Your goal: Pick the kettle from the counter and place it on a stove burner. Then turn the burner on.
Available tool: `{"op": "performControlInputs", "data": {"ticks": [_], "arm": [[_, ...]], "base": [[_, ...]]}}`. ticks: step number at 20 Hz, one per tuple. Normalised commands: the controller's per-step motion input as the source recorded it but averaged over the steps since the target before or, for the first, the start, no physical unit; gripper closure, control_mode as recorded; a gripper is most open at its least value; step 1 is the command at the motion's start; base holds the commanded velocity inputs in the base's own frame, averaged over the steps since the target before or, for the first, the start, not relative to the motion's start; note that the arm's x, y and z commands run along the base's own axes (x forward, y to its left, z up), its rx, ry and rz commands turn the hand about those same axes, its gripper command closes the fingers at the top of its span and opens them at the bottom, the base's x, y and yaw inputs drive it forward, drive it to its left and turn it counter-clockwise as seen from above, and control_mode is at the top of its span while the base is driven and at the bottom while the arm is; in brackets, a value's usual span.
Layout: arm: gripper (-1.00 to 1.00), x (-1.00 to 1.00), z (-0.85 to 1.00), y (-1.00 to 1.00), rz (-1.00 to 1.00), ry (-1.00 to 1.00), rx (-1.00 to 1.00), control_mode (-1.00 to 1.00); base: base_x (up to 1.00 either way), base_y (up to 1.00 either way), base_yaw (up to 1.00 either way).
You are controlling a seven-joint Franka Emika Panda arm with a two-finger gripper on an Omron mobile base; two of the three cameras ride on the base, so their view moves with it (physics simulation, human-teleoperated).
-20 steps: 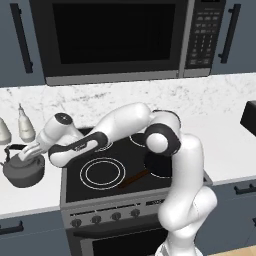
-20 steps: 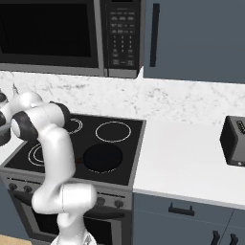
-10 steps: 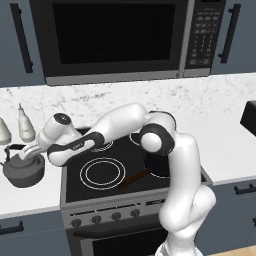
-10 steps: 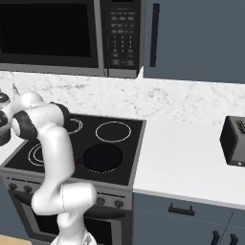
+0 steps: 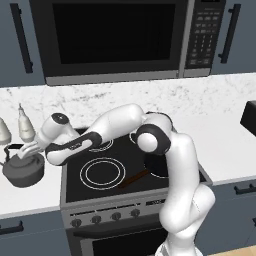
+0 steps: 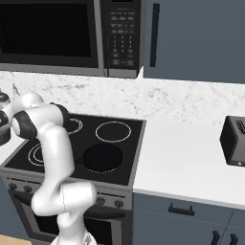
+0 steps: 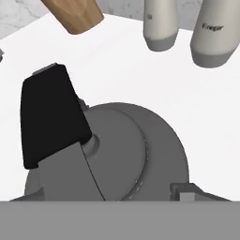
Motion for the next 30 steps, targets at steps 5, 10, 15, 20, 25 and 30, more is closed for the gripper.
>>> {"op": "performControlInputs", "data": {"ticks": [5, 10, 15, 20, 25, 30], "arm": [[1.00, 0.00, 0.00, 0.00, -0.03, 0.00, 0.00, -1.00], [1.00, 0.03, 0.00, 0.00, -0.01, 0.00, 0.00, -1.00], [1.00, -0.10, 0.02, 0.00, -0.01, -0.04, 0.00, -1.00], [1.00, -0.46, 0.24, -0.02, -0.05, -0.18, 0.00, -1.00], [1.00, -0.49, 0.32, -0.13, -0.05, -0.17, 0.00, -1.00], [1.00, -0.35, 0.37, -0.23, -0.07, -0.11, 0.00, -1.00]], "base": [[0.00, 0.00, 0.00], [0.00, 0.00, 0.00], [0.00, 0.00, 0.00], [0.00, 0.00, 0.00], [0.00, 0.00, 0.00], [0.00, 0.00, 0.00]]}}
